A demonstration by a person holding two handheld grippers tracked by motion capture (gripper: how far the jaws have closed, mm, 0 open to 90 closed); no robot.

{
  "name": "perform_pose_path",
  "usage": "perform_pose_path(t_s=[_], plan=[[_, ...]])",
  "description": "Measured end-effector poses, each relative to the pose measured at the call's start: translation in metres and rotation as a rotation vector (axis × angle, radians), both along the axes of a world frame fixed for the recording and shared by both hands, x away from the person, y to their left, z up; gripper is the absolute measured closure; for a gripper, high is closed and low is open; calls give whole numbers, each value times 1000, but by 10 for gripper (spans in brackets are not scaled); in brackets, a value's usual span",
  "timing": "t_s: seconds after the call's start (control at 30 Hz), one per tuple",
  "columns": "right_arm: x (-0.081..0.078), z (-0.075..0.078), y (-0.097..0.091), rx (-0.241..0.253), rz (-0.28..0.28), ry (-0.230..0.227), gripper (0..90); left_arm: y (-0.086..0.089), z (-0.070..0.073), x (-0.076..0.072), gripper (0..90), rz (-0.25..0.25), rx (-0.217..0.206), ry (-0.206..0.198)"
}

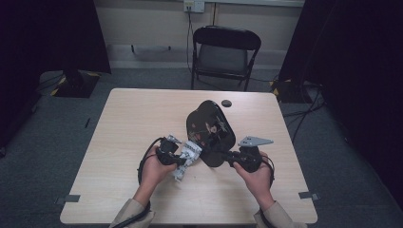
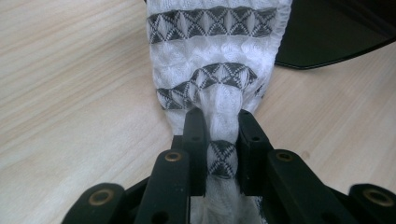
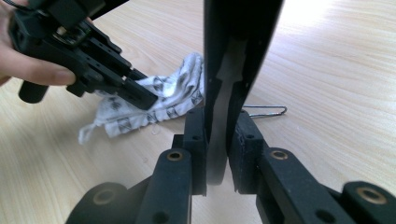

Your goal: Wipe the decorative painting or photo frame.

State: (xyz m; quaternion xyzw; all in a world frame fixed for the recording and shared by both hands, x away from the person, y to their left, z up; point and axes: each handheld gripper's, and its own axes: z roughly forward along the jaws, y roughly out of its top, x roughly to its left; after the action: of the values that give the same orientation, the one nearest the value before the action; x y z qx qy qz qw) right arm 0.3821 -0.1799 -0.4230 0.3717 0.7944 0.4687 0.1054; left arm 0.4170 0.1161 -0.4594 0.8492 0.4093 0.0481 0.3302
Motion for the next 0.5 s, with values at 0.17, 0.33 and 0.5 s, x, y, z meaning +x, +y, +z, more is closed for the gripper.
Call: perform_pose_path(t_s=[0.17, 0.33, 0.5], plan=[[0, 0, 0, 0, 0, 0, 791, 15, 32, 1, 767, 30, -31, -62], [0, 0, 1, 0, -2, -1, 790, 19, 60, 3, 766, 29, -62, -117], [0, 0, 1, -1, -2, -5, 791, 19, 105, 6, 766, 32, -108, -202]])
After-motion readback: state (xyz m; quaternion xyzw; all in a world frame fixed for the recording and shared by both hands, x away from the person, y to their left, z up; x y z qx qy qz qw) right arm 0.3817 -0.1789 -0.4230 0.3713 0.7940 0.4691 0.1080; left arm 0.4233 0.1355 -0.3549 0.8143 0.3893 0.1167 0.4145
